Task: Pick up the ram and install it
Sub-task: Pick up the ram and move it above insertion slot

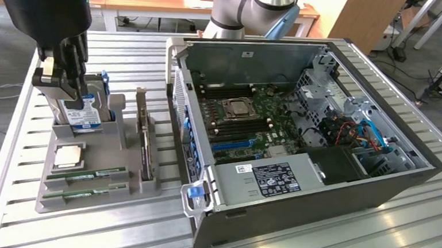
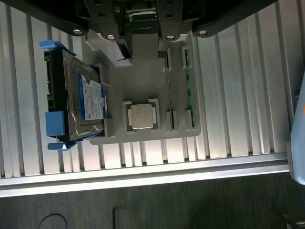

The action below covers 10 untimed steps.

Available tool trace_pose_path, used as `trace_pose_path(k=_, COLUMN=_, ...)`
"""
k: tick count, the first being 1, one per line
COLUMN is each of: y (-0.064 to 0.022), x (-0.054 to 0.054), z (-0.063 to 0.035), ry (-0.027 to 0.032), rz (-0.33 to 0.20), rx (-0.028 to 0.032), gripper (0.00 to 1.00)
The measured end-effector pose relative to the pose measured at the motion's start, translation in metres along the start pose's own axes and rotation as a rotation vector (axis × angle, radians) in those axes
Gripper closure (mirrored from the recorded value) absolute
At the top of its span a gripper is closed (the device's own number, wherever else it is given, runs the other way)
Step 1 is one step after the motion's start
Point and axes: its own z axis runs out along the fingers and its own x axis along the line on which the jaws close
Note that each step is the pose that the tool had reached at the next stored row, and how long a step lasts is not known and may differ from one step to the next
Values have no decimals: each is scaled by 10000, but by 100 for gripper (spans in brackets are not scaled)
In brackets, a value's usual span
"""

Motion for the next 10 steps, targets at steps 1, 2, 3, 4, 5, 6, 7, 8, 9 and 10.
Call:
trace_pose_path(k=1, y=0, x=0, z=14, ry=1, rz=0, rx=-1, gripper=64)
trace_pose_path(k=2, y=-1, x=1, z=29, ry=1, rz=0, rx=0, gripper=64)
trace_pose_path(k=3, y=-2, x=1, z=43, ry=0, rz=0, rx=1, gripper=64)
trace_pose_path(k=4, y=-2, x=2, z=57, ry=1, rz=0, rx=0, gripper=64)
trace_pose_path(k=5, y=-3, x=2, z=70, ry=2, rz=0, rx=0, gripper=64)
trace_pose_path(k=6, y=-4, x=2, z=84, ry=1, rz=0, rx=0, gripper=64)
trace_pose_path(k=7, y=-4, x=3, z=95, ry=2, rz=0, rx=0, gripper=64)
trace_pose_path(k=8, y=-5, x=3, z=101, ry=2, rz=0, rx=0, gripper=64)
trace_pose_path(k=9, y=-5, x=3, z=103, ry=3, rz=0, rx=-2, gripper=64)
trace_pose_path(k=10, y=-4, x=3, z=105, ry=3, rz=1, rx=-2, gripper=64)
